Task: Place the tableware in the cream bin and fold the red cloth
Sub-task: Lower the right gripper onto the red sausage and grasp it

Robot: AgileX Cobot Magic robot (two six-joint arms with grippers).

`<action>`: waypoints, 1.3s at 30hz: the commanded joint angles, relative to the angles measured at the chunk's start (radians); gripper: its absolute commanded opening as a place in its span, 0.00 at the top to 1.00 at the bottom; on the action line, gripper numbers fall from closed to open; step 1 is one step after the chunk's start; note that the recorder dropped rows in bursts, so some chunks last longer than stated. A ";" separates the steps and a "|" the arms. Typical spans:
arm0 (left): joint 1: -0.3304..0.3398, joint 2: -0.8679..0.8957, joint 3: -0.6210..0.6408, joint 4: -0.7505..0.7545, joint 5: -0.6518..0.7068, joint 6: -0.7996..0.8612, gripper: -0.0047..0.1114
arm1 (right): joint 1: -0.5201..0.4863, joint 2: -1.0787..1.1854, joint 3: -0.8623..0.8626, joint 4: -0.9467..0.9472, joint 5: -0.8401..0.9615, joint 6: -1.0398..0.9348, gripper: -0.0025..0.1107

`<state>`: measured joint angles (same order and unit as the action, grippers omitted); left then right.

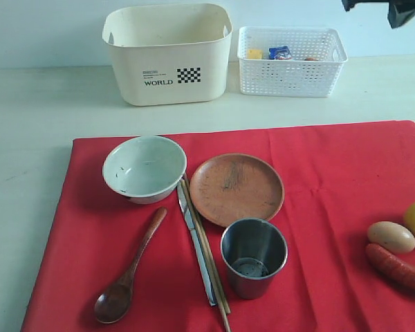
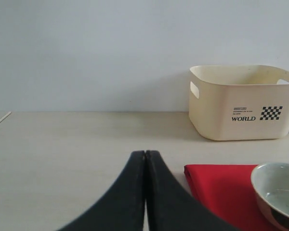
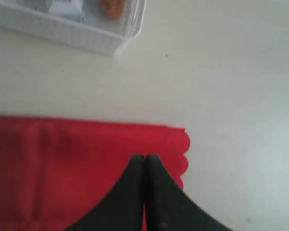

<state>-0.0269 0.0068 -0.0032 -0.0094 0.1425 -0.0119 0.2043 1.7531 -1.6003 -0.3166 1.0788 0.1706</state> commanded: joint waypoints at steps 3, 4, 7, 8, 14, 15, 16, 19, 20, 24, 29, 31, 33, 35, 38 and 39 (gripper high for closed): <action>0.001 -0.007 0.003 -0.012 -0.002 -0.003 0.95 | -0.002 -0.129 0.176 0.116 0.142 -0.133 0.98; 0.001 -0.007 0.003 -0.012 -0.002 -0.003 0.95 | 0.000 -0.145 0.196 0.130 0.142 -0.143 0.98; 0.001 -0.007 0.003 -0.012 -0.002 -0.003 0.95 | 0.000 -0.185 0.274 0.152 0.142 -0.159 0.98; 0.001 -0.007 0.003 -0.012 -0.002 -0.003 0.95 | 0.000 -0.199 0.307 0.160 0.142 -0.159 0.98; 0.001 -0.007 0.003 -0.012 -0.002 -0.003 0.95 | 0.059 -0.274 0.552 0.167 0.040 -0.065 0.98; 0.001 -0.007 0.003 -0.012 -0.002 -0.003 0.95 | 0.077 -0.286 0.601 0.167 0.004 -0.043 0.98; 0.001 -0.007 0.003 -0.012 -0.002 -0.003 0.95 | 0.094 -0.297 0.650 0.165 -0.032 -0.020 0.98; 0.001 -0.007 0.003 -0.012 -0.002 -0.003 0.95 | 0.141 -0.320 0.772 0.156 -0.109 0.045 0.92; 0.001 -0.007 0.003 -0.012 -0.002 -0.003 0.95 | 0.152 -0.321 0.800 0.156 -0.129 0.069 0.89; 0.001 -0.007 0.003 -0.012 -0.002 -0.003 0.95 | 0.207 -0.323 0.904 0.154 -0.163 0.120 0.73; 0.001 -0.007 0.003 -0.012 -0.002 -0.003 0.95 | 0.232 -0.323 0.924 0.143 -0.166 0.150 0.51; 0.001 -0.007 0.003 -0.012 -0.002 -0.003 0.95 | 0.232 -0.323 0.924 0.143 -0.153 0.150 0.45; 0.001 -0.007 0.003 -0.012 -0.002 -0.003 0.95 | 0.232 -0.323 0.926 0.138 -0.141 0.171 0.42; 0.001 -0.007 0.003 -0.012 -0.002 -0.003 0.95 | 0.232 -0.323 0.943 0.134 -0.139 0.173 0.41; 0.001 -0.007 0.003 -0.012 -0.002 -0.003 0.95 | 0.232 -0.321 0.980 0.125 -0.161 0.173 0.41; 0.001 -0.007 0.003 -0.012 -0.002 -0.003 0.95 | 0.232 -0.321 0.991 0.125 -0.176 0.173 0.41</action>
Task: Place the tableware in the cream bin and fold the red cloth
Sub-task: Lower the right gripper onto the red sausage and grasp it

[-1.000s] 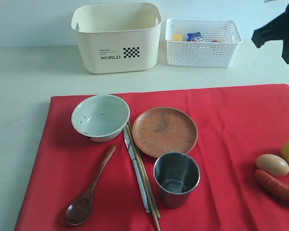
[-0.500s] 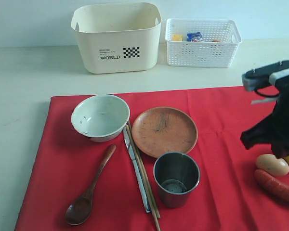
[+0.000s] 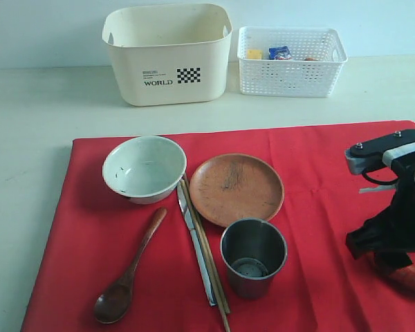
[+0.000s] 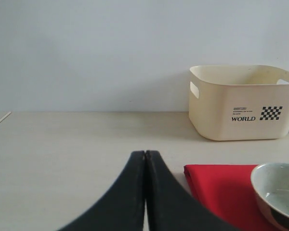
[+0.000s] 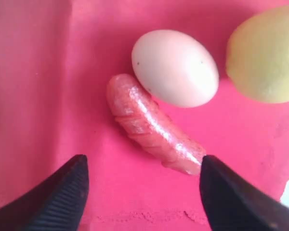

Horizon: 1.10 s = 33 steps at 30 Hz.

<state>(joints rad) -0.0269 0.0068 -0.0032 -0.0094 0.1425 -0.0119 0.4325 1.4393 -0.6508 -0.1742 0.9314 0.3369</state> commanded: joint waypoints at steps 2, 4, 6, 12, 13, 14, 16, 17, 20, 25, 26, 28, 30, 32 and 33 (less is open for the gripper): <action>0.001 -0.007 0.003 -0.012 -0.002 -0.003 0.95 | 0.003 -0.007 0.062 -0.019 -0.058 0.005 0.41; 0.001 -0.007 0.003 -0.012 -0.002 -0.003 0.95 | 0.003 -0.007 0.067 -0.022 -0.082 0.005 0.41; 0.001 -0.007 0.003 -0.012 -0.002 -0.003 0.95 | 0.003 -0.007 0.067 -0.036 -0.101 0.005 0.41; 0.001 -0.007 0.003 -0.012 -0.002 -0.003 0.95 | 0.003 0.004 0.067 -0.047 -0.160 0.005 0.41; 0.001 -0.007 0.003 -0.012 -0.002 -0.003 0.95 | 0.003 0.020 0.067 -0.047 -0.160 0.005 0.41; 0.001 -0.007 0.003 -0.012 -0.002 -0.003 0.95 | 0.003 0.031 0.067 -0.047 -0.160 0.005 0.41; 0.001 -0.007 0.003 -0.012 -0.002 -0.003 0.95 | 0.003 0.066 0.067 -0.047 -0.160 0.005 0.41; 0.001 -0.007 0.003 -0.012 -0.002 -0.003 0.95 | 0.003 0.081 0.067 -0.043 -0.160 0.005 0.41; 0.001 -0.007 0.003 -0.012 -0.002 -0.003 0.95 | 0.003 0.137 0.067 -0.039 -0.144 0.005 0.41; 0.001 -0.007 0.003 -0.012 -0.002 -0.003 0.95 | 0.003 0.211 0.067 -0.012 -0.145 0.005 0.41; 0.001 -0.007 0.003 -0.012 -0.002 -0.003 0.95 | 0.003 0.219 0.067 0.006 -0.145 0.005 0.41; 0.001 -0.007 0.003 -0.012 -0.002 -0.003 0.95 | 0.003 0.236 0.067 0.050 -0.145 0.005 0.43; 0.001 -0.007 0.003 -0.012 -0.002 -0.003 0.95 | 0.003 0.241 0.067 0.078 -0.145 0.003 0.48; 0.001 -0.007 0.003 -0.012 -0.002 -0.003 0.95 | 0.003 0.241 0.065 0.089 -0.137 0.000 0.56; 0.001 -0.007 0.003 -0.012 -0.002 -0.003 0.95 | 0.003 0.241 0.065 0.094 -0.130 0.000 0.60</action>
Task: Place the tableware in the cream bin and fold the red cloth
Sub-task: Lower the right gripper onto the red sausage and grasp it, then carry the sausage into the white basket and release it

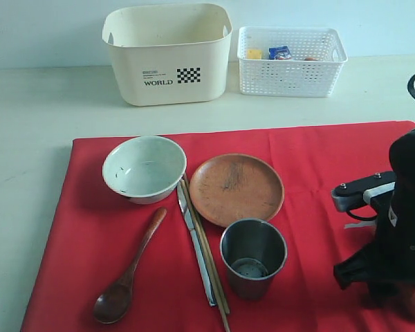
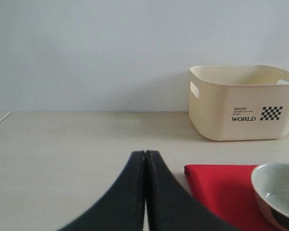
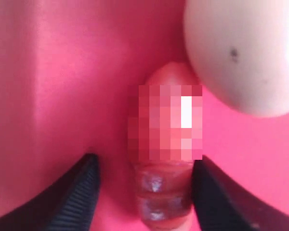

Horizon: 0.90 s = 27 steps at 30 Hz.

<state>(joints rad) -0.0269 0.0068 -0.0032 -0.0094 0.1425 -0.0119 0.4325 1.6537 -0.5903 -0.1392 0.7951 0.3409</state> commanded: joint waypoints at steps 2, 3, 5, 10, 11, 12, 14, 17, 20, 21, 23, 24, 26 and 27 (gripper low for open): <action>0.001 -0.007 0.003 -0.012 -0.002 -0.003 0.95 | 0.003 0.027 0.004 0.083 0.027 -0.004 0.68; 0.001 -0.007 0.003 -0.012 -0.002 -0.003 0.95 | 0.003 0.027 0.004 0.099 0.036 -0.004 0.71; 0.001 -0.007 0.003 -0.012 -0.002 -0.003 0.95 | 0.003 0.027 0.004 0.125 0.061 -0.024 0.79; 0.001 -0.007 0.003 -0.012 -0.002 -0.003 0.95 | 0.003 -0.036 -0.054 0.188 0.156 -0.137 0.98; 0.001 -0.007 0.003 -0.012 -0.002 -0.003 0.95 | 0.003 -0.054 -0.065 0.188 0.156 -0.137 0.98; 0.001 -0.007 0.003 -0.012 -0.002 -0.003 0.95 | 0.003 -0.094 -0.091 0.190 0.160 -0.137 0.98; 0.001 -0.007 0.003 -0.012 -0.002 -0.003 0.95 | 0.003 -0.149 -0.141 0.190 0.179 -0.137 0.98; 0.001 -0.007 0.003 -0.012 -0.002 -0.003 0.95 | 0.003 -0.209 -0.243 0.188 0.182 -0.137 0.98; 0.001 -0.007 0.003 -0.012 -0.002 -0.003 0.95 | 0.003 -0.222 -0.386 0.154 0.160 -0.138 0.98; 0.001 -0.007 0.003 -0.012 -0.002 -0.003 0.95 | 0.003 -0.222 -0.411 0.133 0.142 -0.138 0.98; 0.001 -0.007 0.003 -0.012 -0.002 -0.003 0.95 | 0.003 -0.222 -0.452 0.088 0.102 -0.131 0.98; 0.001 -0.007 0.003 -0.012 -0.002 -0.003 0.95 | 0.001 -0.222 -0.468 0.071 0.085 -0.131 0.98; 0.001 -0.007 0.003 -0.012 -0.002 -0.003 0.95 | 0.001 -0.222 -0.491 0.018 0.036 -0.131 0.98; 0.001 -0.007 0.003 -0.012 -0.002 -0.003 0.95 | 0.001 -0.220 -0.509 -0.039 -0.015 -0.127 0.98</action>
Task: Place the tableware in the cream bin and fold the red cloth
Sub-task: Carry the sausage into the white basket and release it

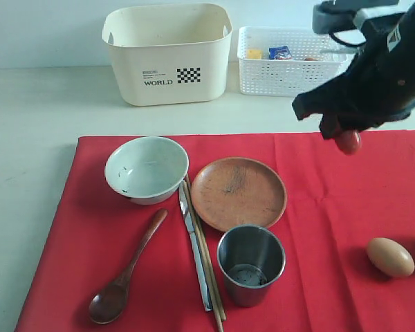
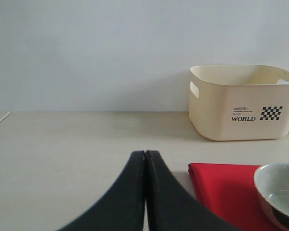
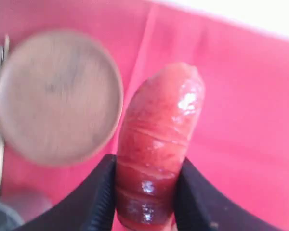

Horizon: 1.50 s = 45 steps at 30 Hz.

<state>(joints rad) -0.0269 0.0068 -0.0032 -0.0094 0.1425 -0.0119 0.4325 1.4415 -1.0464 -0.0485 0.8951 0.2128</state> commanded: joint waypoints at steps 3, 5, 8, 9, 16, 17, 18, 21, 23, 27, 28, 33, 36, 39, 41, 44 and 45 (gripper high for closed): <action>0.001 -0.007 0.003 -0.012 -0.002 -0.003 0.95 | 0.001 0.029 -0.088 -0.309 -0.201 0.128 0.98; 0.001 -0.007 0.003 -0.012 -0.002 -0.003 0.95 | 0.001 0.079 -0.117 -0.453 -0.253 0.236 0.98; 0.001 -0.007 0.003 -0.012 -0.002 -0.003 0.95 | -0.021 0.216 -0.215 -0.599 -0.303 0.380 0.98; 0.001 -0.007 0.003 -0.012 -0.002 -0.003 0.95 | -0.044 0.280 -0.277 -0.592 -0.319 0.390 0.98; 0.001 -0.007 0.003 -0.012 -0.002 -0.003 0.95 | -0.191 0.628 -0.627 -0.402 -0.322 0.368 0.98; 0.001 -0.007 0.003 -0.012 -0.002 -0.003 0.95 | -0.221 0.683 -0.706 -0.321 -0.320 0.315 0.98; 0.001 -0.007 0.003 -0.012 -0.002 -0.003 0.95 | -0.236 0.712 -0.745 -0.265 -0.318 0.276 0.98; 0.001 -0.007 0.003 -0.012 -0.002 -0.003 0.95 | -0.272 0.791 -0.852 -0.113 -0.293 0.158 0.98; 0.001 -0.007 0.003 -0.012 -0.002 -0.003 0.95 | -0.288 0.833 -0.910 -0.051 -0.273 0.104 0.98; 0.001 -0.007 0.003 -0.012 -0.002 -0.003 0.95 | -0.305 0.898 -0.997 -0.035 -0.263 0.101 0.98; 0.001 -0.007 0.003 -0.012 -0.002 -0.003 0.95 | -0.304 0.911 -1.012 -0.035 -0.263 0.103 0.98; 0.001 -0.007 0.003 -0.012 -0.002 -0.003 0.95 | -0.304 0.934 -1.045 -0.037 -0.269 0.105 0.98; 0.001 -0.007 0.003 -0.012 -0.002 -0.003 0.95 | -0.304 0.934 -1.045 -0.037 -0.287 0.105 0.94; 0.001 -0.007 0.003 -0.012 -0.002 -0.003 0.95 | -0.304 0.934 -1.045 -0.037 -0.319 0.105 0.84; 0.001 -0.007 0.003 -0.012 -0.002 -0.003 0.95 | -0.304 0.934 -1.045 -0.037 -0.343 0.105 0.74; 0.001 -0.007 0.003 -0.012 -0.002 -0.003 0.95 | -0.304 0.934 -1.045 -0.037 -0.372 0.105 0.58; 0.001 -0.007 0.003 -0.012 -0.002 -0.003 0.95 | -0.304 0.934 -1.045 -0.037 -0.376 0.105 0.54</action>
<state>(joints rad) -0.0269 0.0068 -0.0032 -0.0094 0.1425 -0.0119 0.1321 2.3763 -2.0812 -0.0853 0.5617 0.3268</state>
